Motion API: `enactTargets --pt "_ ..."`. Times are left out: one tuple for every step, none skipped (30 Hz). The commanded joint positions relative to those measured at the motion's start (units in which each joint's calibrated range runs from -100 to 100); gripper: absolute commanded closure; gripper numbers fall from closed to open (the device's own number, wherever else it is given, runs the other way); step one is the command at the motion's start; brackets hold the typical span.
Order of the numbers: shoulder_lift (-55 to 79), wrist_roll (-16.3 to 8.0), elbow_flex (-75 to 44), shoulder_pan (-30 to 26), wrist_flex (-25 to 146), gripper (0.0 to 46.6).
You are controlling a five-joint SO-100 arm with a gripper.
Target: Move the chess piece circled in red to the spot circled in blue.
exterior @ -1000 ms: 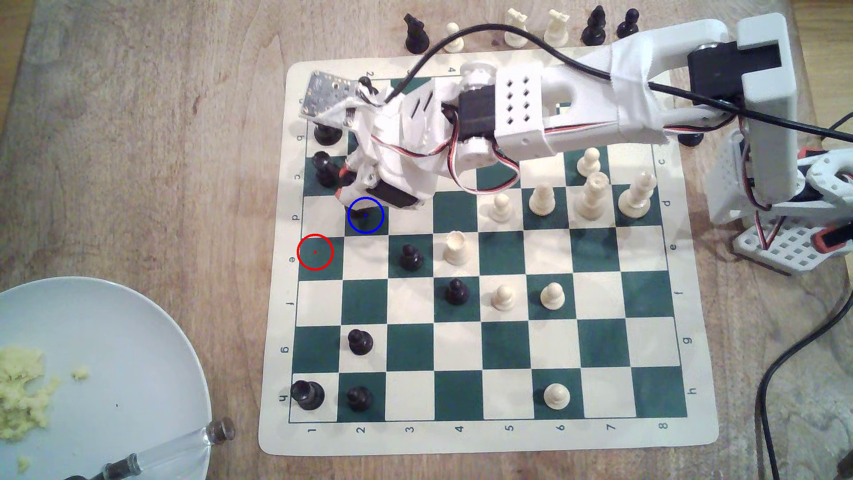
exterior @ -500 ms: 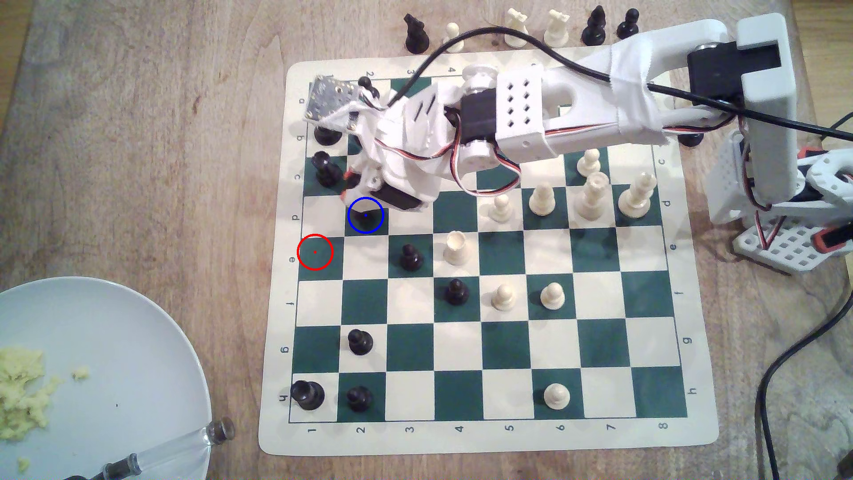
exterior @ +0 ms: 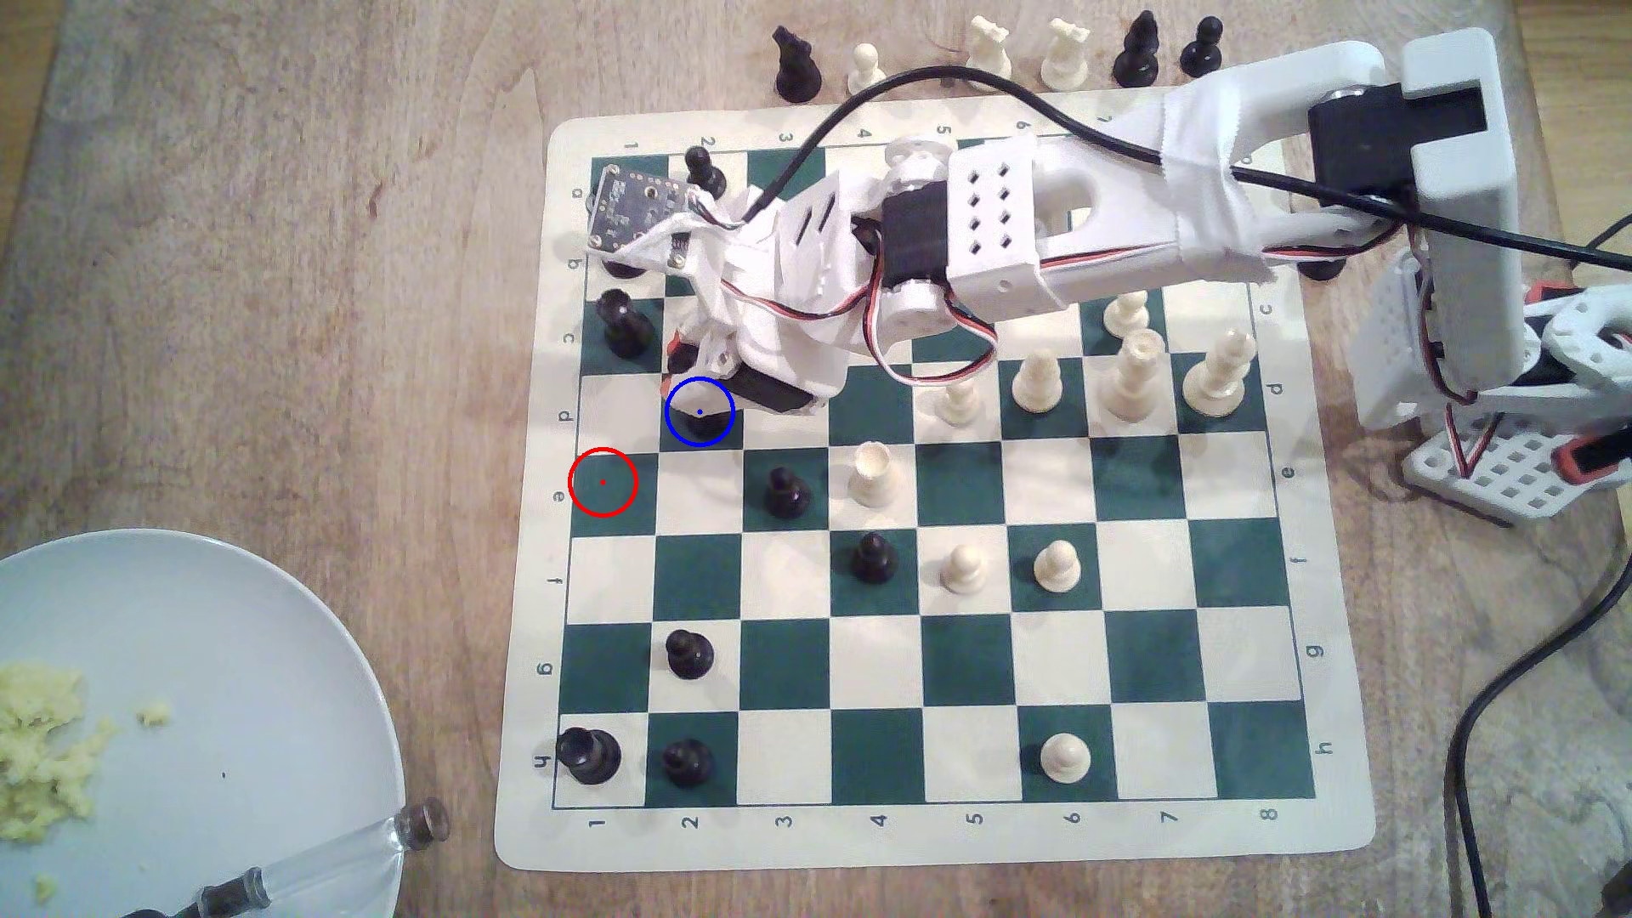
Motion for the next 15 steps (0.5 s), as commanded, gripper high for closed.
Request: enactTargets --pt "-0.51 0.00 -1.74 -0.50 -1.29 46.4" --pt "-0.43 0.00 -1.74 -0.43 -1.29 46.4" --pt "-0.35 0.00 -1.74 -0.35 -1.29 46.4" --pt "-0.26 0.05 -1.74 -0.35 -1.29 45.1" --pt "-0.26 0.05 -1.74 -0.27 -1.29 43.7" --pt "-0.26 0.05 -1.83 -0.19 -1.29 42.5" --pt "-0.26 0.00 -1.83 -0.11 -1.29 41.3" --pt "-0.51 0.05 -1.74 -0.03 -1.29 38.5" --pt "-0.77 0.05 -1.56 -0.03 -1.21 37.0" --pt "-1.11 0.05 -1.47 0.04 -1.21 35.3" --pt "-1.45 0.05 -1.38 0.12 -0.96 34.1" --pt "-1.87 0.00 -1.38 0.28 -0.88 33.2" --pt "-3.15 -0.20 -1.11 0.59 -0.72 31.0" --pt "-3.91 -0.24 -0.84 0.83 -0.72 30.3" --pt "-4.67 -0.29 -0.56 0.98 -0.64 29.8"
